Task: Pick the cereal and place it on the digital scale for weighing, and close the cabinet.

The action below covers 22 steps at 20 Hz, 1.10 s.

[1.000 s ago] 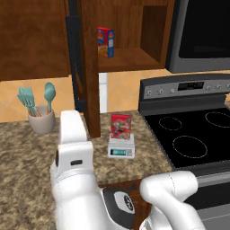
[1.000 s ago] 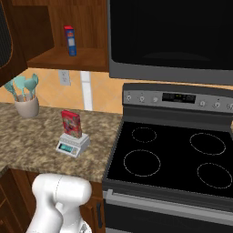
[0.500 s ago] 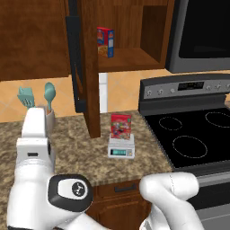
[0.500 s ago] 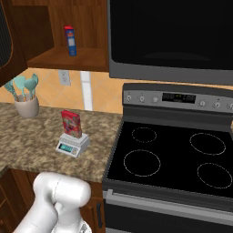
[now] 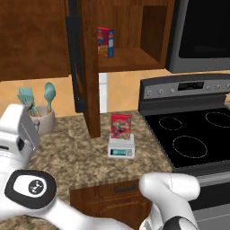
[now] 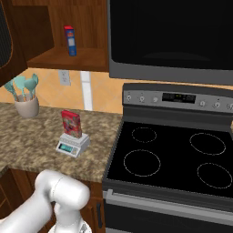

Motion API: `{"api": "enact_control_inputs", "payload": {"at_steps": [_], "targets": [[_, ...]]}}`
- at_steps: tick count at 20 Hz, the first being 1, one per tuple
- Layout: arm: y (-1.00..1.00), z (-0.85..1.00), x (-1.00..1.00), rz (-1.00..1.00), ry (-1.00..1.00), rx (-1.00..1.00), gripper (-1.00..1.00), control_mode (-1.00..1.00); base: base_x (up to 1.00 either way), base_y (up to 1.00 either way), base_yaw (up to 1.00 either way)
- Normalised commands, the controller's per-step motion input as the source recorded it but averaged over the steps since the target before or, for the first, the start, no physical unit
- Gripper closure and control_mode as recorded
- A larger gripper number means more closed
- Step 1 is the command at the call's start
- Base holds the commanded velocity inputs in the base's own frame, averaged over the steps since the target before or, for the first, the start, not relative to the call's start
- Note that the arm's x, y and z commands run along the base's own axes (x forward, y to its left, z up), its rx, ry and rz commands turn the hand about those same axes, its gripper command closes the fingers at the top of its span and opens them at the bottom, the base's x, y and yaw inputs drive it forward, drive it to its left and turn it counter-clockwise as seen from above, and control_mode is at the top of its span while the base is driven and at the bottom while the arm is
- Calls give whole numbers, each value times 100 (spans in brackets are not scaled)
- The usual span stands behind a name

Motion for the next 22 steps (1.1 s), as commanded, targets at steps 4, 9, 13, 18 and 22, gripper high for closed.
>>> {"api": "enact_control_inputs", "payload": {"at_steps": [4, 9, 13, 18, 22], "targets": [[-20, 0, 46, -1, 20, 0, -100, -100, 0, 0, 0], [-38, 0, 63, 0, 22, 0, -100, -100, 0, 0, 0], [-47, 1, 30, 0, 5, 0, -100, -100, 0, 0, 0], [-56, 19, -17, 0, -2, 0, -100, -100, 0, 0, 0], [-99, 42, -53, 0, -13, 0, -100, -100, 0, 0, 0]]}}
